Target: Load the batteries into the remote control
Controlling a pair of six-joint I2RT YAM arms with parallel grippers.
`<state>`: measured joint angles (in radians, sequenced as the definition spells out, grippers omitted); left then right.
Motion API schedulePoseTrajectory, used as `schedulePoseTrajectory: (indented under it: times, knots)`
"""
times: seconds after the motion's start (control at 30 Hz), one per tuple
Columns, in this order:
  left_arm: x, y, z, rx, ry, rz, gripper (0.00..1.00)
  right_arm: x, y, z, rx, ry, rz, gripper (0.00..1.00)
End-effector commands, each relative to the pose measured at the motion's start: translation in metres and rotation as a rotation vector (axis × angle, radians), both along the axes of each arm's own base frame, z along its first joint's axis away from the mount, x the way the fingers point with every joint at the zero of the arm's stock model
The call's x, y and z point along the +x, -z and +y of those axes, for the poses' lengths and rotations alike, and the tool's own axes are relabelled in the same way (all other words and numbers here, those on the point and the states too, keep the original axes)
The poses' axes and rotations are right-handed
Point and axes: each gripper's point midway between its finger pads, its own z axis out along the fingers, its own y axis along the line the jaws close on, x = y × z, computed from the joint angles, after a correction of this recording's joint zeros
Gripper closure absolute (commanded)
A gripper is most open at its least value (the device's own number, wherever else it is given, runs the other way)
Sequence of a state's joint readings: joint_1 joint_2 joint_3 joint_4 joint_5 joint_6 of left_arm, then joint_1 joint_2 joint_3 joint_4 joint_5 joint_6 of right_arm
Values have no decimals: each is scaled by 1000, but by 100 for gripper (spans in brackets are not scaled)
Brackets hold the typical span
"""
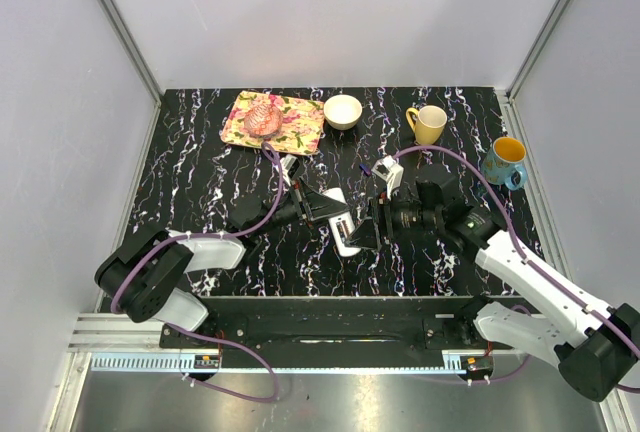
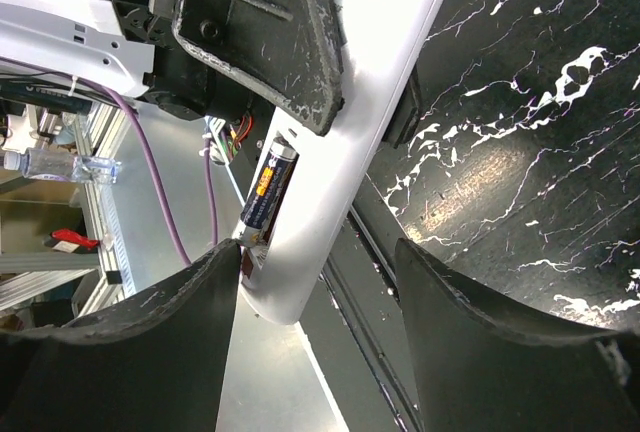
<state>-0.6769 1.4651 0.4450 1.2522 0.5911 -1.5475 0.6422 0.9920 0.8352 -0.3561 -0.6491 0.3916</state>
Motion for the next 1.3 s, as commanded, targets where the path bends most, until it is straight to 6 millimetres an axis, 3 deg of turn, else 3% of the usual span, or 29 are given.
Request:
schedulePoseTrajectory:
  times: [0.0,0.87,1.0,1.13,1.27]
  knots:
    - [-39,-96,24,-303,29,-377,100,12,-5,2,25,36,-25,31]
    - [-44,-96,21,-303,42,-394,100,15,6,12,34,30,61,33]
    - [-38,-90,21,-287,19,-393,100,11,-9,12,67,13,53,29]
    - [-21,-74,23,-253,-26,-354,100,8,-42,8,119,27,-9,24]
    - [-8,-57,27,-213,-58,-327,100,17,-59,-1,123,93,-55,20]
